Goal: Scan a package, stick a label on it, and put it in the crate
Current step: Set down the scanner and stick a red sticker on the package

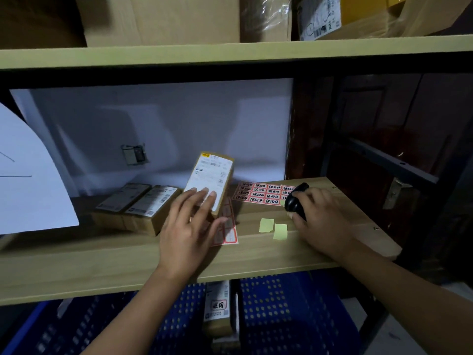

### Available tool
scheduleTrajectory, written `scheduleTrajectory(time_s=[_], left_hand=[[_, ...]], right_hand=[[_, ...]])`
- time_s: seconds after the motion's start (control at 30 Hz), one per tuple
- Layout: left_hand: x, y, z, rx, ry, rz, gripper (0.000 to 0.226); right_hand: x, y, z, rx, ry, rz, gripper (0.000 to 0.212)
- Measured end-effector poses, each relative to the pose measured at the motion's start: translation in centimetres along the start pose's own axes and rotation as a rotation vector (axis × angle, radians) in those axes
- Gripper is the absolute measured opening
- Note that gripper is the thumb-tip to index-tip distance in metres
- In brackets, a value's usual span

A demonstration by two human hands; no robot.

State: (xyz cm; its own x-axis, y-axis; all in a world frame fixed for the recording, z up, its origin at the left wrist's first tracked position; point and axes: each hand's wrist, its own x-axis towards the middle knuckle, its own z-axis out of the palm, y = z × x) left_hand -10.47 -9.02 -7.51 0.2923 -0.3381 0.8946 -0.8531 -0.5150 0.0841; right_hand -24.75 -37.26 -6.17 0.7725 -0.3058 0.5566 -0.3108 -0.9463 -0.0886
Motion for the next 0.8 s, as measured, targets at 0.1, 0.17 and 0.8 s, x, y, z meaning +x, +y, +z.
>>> scheduleTrajectory(time_s=[0.1, 0.17, 0.8], left_hand=[[-0.5, -1.8, -1.9, 0.016, 0.040, -0.100, 0.054], [-1.2, -2.5, -2.9, 0.035, 0.035, -0.155, 0.054], [-4.6, -1.9, -3.8, 0.072, -0.035, -0.069, 0.052]], right_hand=[[0.9, -1.5, 0.3, -0.008, 0.035, -0.063, 0.048], [1.3, -2.5, 0.7, 0.016, 0.033, -0.077, 0.046], [5.5, -14.7, 8.3, 0.645, -0.436, 0.076, 0.019]])
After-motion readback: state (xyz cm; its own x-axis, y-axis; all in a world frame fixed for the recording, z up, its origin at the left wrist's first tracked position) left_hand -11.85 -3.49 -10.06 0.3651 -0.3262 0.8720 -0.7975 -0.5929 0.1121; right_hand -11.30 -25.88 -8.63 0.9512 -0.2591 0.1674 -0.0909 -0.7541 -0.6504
